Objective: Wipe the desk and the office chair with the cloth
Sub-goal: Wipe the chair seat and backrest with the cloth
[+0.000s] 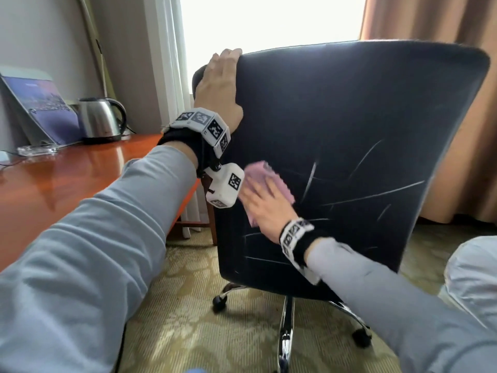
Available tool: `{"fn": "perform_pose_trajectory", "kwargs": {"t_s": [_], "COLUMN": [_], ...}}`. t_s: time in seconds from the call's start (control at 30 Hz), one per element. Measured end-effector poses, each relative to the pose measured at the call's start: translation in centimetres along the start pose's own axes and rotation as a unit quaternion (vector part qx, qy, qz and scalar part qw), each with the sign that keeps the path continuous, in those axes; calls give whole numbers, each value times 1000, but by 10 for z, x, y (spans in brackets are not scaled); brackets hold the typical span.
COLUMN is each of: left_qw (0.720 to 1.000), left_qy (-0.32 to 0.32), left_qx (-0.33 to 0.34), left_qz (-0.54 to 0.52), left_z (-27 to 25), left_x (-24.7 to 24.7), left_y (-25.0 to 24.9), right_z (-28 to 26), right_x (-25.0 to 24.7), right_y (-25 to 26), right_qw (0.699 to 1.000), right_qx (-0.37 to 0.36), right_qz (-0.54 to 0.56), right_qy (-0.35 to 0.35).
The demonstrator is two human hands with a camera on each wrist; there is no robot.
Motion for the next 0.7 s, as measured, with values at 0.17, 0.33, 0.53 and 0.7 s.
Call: {"fn": "perform_pose_trajectory", "kwargs": {"t_s": [0.17, 0.33, 0.53, 0.7], "left_qw": [1000, 1000, 999, 999], "left_qy": [14, 0, -5, -2], "left_qx": [-13, -10, -10, -19], "left_qz": [0, 14, 31, 33], "left_z": [1, 2, -1, 1], "left_x": [0, 3, 0, 3], "left_y": [-6, -8, -11, -14], "right_z": [-8, 41, -27, 24], "right_x": [3, -78, 20, -54], "right_y": [-18, -67, 1, -64], "right_qw": [997, 987, 996, 996], "right_qx": [-62, 87, -62, 7], "right_qz": [-50, -40, -18, -41], "right_qy": [8, -132, 60, -78]}}
Point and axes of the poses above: each hand's wrist, its own z-axis towards the middle knuckle, its own x-axis out of the palm, y = z × x, the point moved 2 cm from there along z, towards the middle knuckle, and after that the axes turned 6 degrees about -z, right-handed, at the moved point
